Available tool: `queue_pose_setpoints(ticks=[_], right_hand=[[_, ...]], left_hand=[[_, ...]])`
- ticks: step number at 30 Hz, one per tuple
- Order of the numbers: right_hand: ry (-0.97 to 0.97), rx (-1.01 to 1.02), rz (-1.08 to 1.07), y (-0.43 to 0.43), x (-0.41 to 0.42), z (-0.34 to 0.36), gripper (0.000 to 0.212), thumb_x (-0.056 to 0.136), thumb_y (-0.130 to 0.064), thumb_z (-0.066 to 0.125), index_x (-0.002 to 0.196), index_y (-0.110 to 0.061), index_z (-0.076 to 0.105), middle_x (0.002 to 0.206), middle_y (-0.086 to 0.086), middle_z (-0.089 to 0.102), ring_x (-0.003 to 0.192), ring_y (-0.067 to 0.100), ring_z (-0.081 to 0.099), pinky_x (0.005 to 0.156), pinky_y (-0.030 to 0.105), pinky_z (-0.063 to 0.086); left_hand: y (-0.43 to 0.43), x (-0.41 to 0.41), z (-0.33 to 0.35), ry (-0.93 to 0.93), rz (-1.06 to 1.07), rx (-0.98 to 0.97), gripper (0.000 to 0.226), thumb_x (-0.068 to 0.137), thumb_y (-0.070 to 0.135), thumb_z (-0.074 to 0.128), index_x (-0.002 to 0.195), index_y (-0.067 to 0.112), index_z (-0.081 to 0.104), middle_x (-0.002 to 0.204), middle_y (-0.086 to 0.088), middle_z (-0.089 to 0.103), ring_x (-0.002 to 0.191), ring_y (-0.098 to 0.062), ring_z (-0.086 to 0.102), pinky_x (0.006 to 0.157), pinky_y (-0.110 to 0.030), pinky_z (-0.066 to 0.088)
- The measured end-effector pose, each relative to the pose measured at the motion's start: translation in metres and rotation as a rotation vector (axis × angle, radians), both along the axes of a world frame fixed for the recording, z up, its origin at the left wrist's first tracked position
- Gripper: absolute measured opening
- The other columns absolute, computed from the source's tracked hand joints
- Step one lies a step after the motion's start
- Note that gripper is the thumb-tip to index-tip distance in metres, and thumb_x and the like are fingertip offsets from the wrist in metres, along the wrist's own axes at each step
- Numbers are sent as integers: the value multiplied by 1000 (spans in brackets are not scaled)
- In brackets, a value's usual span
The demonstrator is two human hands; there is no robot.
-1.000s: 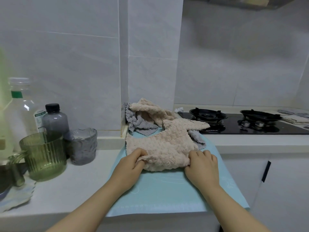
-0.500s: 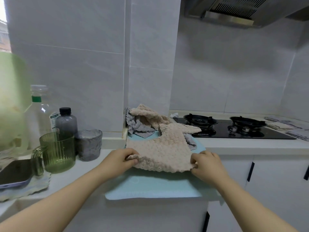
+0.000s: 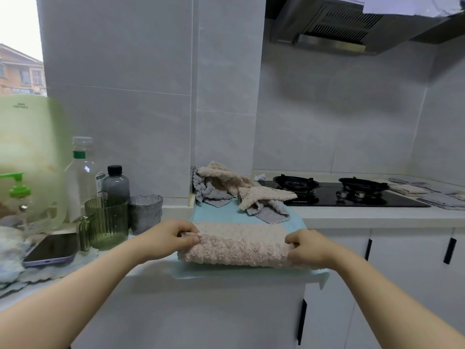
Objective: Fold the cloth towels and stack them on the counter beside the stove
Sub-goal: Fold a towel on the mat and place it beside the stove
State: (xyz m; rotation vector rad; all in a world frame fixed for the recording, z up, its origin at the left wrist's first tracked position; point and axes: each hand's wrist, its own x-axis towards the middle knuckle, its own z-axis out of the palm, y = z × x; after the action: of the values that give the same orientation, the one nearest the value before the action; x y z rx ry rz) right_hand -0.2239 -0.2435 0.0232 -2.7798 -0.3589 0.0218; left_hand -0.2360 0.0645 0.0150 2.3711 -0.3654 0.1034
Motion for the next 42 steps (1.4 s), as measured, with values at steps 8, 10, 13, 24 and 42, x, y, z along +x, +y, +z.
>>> queue_pose_setpoints(ticks=[8, 10, 13, 24, 42], right_hand=[[-153, 217, -317, -18, 23, -8, 14, 81, -18, 54, 69, -18, 48, 69, -2, 54, 70, 17, 50, 60, 28, 37], [-181, 347, -345, -17, 33, -11, 9, 83, -14, 54, 75, -18, 55, 72, -2, 55, 72, 17, 51, 58, 27, 37], [-237, 557, -373, -14, 54, -19, 9, 84, -9, 54, 80, -14, 60, 73, 2, 59, 72, 19, 52, 57, 26, 38], [-275, 596, -515, 8, 151, -49, 9, 87, -13, 48, 85, -15, 57, 81, 9, 63, 80, 29, 57, 69, 32, 43], [-216, 77, -524, 19, 169, -71, 35, 95, -24, 36, 128, -24, 50, 129, 6, 54, 121, 31, 39, 95, 37, 32]], left_hand=[[-6, 15, -7, 11, 163, -220, 6, 89, 20, 62, 85, 21, 66, 74, -1, 59, 70, -16, 54, 67, -29, 49], [-8, 29, -10, -9, 236, -297, 9, 88, 21, 62, 97, 23, 64, 86, -1, 60, 82, -18, 57, 77, -34, 50], [-10, 57, -19, -19, 333, -422, 24, 87, 21, 64, 111, 22, 60, 99, -13, 63, 86, -23, 59, 79, -36, 49], [-28, 146, -42, -105, 529, -197, 20, 93, 10, 40, 93, 22, 55, 91, -8, 61, 70, -19, 52, 54, -26, 37], [-24, 166, -66, -87, 494, 319, 31, 91, 25, 40, 118, 27, 56, 117, -3, 56, 114, -26, 40, 90, -33, 38]])
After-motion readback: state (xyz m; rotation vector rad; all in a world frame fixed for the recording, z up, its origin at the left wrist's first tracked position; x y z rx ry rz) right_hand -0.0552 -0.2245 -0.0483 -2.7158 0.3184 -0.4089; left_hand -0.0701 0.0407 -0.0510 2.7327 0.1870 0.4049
